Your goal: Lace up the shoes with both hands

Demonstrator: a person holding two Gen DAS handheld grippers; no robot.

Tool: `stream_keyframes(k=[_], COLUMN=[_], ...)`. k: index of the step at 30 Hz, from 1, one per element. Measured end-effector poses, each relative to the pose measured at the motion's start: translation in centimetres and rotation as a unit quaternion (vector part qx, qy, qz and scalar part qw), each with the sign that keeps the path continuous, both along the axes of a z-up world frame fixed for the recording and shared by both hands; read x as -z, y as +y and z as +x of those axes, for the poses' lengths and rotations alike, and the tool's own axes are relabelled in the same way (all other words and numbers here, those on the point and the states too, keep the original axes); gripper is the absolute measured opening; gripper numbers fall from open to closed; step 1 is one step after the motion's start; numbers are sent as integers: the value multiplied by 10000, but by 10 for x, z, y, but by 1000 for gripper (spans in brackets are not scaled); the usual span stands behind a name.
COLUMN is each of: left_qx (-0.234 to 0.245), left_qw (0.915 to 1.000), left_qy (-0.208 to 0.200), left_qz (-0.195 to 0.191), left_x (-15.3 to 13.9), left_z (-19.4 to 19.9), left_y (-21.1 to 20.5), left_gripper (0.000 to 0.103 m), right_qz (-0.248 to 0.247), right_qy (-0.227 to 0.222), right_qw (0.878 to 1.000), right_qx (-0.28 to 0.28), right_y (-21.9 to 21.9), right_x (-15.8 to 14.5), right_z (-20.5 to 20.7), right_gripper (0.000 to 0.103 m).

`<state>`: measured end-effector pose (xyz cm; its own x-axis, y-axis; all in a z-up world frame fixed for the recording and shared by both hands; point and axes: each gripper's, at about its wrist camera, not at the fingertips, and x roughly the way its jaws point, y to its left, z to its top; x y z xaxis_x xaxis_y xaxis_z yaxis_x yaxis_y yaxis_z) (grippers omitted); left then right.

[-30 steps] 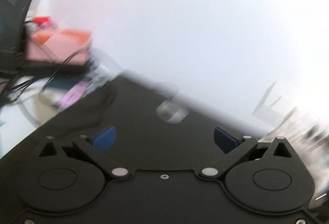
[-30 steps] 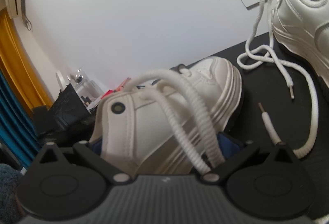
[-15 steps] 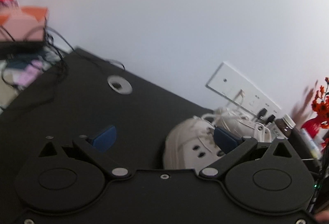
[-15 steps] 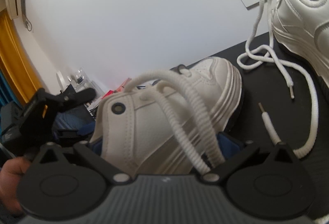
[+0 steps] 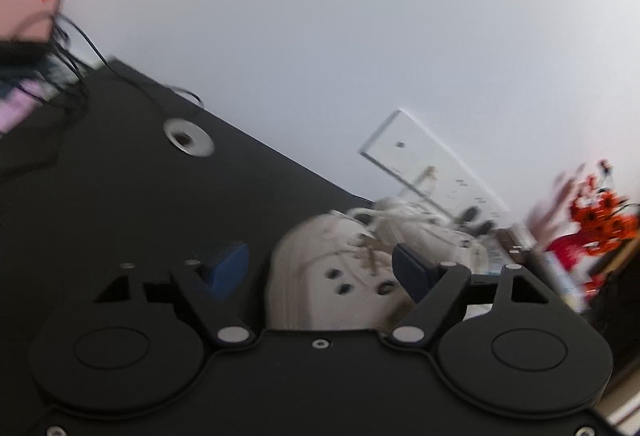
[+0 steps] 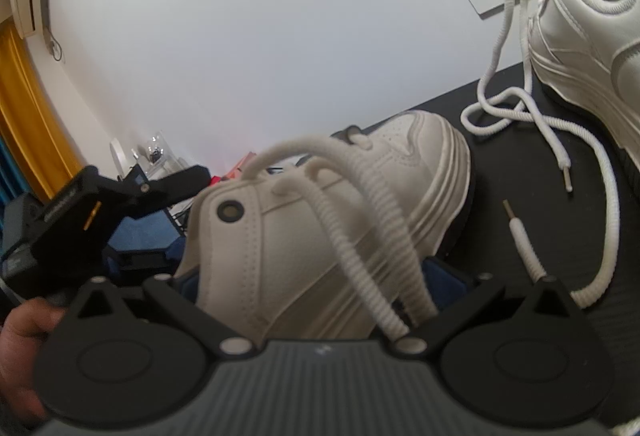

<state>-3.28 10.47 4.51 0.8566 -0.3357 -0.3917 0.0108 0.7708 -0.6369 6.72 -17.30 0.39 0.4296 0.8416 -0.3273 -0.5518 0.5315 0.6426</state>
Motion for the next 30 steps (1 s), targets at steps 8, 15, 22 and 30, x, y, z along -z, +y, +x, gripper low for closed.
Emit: stream_keyframes(k=[8, 15, 22, 30], left_qx=[216, 235, 222, 262], left_qw=[9989, 9976, 9965, 9938], left_qy=[-129, -103, -122, -286], left_qz=[-398, -646, -796, -1040], left_x=[3, 9, 13, 14], left_z=[6, 9, 12, 11], left_y=[-7, -3, -2, -2], left_gripper=[58, 12, 9, 2], right_qz=[0, -2, -1, 6], right_qy=[1, 1, 2, 2], right_qw=[10000, 10000, 10000, 10000], right_qx=[-1, 1, 1, 0], right_y=[0, 0, 1, 1], right_x=[0, 0, -1, -1], right_z=[0, 0, -1, -1], right_gripper=[103, 103, 103, 103])
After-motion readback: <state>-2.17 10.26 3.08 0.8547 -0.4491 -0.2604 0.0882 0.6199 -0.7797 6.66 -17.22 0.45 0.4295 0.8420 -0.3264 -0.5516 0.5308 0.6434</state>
